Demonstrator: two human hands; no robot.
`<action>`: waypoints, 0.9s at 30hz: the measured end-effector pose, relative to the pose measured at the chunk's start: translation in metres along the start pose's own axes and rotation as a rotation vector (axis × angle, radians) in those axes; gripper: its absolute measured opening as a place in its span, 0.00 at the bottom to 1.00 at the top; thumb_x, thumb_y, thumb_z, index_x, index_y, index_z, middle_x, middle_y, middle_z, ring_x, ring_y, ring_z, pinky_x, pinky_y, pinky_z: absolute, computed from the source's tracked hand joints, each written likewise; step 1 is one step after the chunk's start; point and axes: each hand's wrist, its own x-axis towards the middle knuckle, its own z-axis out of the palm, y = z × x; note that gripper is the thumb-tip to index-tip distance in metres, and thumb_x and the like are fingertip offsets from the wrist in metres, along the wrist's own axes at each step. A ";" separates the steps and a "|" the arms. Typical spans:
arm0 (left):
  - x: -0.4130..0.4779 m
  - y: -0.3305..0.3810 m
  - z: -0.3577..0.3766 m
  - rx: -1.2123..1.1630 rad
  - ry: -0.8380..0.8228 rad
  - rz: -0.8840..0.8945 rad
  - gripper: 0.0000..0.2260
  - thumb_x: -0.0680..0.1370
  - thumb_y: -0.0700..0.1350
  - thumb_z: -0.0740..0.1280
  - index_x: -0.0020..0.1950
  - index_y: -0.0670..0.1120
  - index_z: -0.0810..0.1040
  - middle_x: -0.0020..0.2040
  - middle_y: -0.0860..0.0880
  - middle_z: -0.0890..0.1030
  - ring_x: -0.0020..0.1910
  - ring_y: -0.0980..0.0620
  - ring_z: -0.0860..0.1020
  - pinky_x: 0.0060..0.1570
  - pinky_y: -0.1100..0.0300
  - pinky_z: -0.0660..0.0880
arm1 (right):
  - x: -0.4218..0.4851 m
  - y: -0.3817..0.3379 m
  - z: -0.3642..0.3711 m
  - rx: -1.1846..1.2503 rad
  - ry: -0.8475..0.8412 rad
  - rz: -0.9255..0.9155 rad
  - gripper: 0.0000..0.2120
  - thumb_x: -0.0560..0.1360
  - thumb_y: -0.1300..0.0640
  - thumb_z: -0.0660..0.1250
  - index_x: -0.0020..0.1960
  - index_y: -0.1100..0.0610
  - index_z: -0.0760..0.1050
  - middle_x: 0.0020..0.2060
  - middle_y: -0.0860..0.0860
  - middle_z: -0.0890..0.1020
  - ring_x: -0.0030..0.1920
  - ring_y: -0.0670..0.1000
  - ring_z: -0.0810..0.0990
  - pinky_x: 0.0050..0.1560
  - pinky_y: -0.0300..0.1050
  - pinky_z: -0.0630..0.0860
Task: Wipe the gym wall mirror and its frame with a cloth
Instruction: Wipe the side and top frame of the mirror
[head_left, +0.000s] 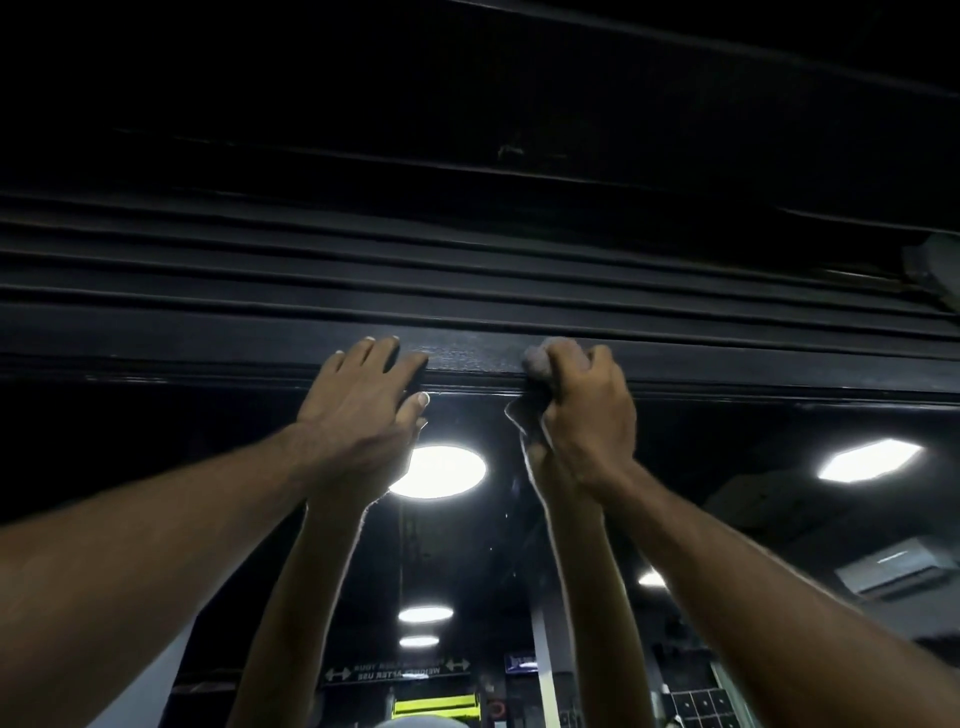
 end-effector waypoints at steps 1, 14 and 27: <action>0.000 -0.002 -0.001 -0.002 -0.007 -0.006 0.24 0.84 0.58 0.55 0.79 0.54 0.60 0.79 0.46 0.62 0.78 0.45 0.60 0.77 0.45 0.59 | -0.006 -0.009 0.002 0.017 -0.035 -0.063 0.19 0.75 0.58 0.70 0.64 0.49 0.74 0.49 0.48 0.69 0.50 0.51 0.73 0.48 0.49 0.77; -0.009 -0.060 -0.019 0.055 -0.048 -0.046 0.27 0.84 0.60 0.54 0.82 0.53 0.56 0.80 0.46 0.60 0.78 0.45 0.59 0.76 0.44 0.60 | 0.049 -0.074 0.035 0.080 -0.120 -0.051 0.18 0.78 0.50 0.71 0.66 0.51 0.76 0.59 0.54 0.76 0.58 0.55 0.77 0.59 0.50 0.75; -0.028 -0.086 -0.021 0.069 -0.023 -0.028 0.26 0.84 0.59 0.54 0.82 0.53 0.58 0.80 0.46 0.61 0.78 0.46 0.60 0.76 0.46 0.60 | -0.028 -0.077 0.039 -0.026 -0.026 -0.146 0.24 0.73 0.49 0.75 0.66 0.47 0.70 0.49 0.48 0.72 0.45 0.50 0.74 0.44 0.48 0.76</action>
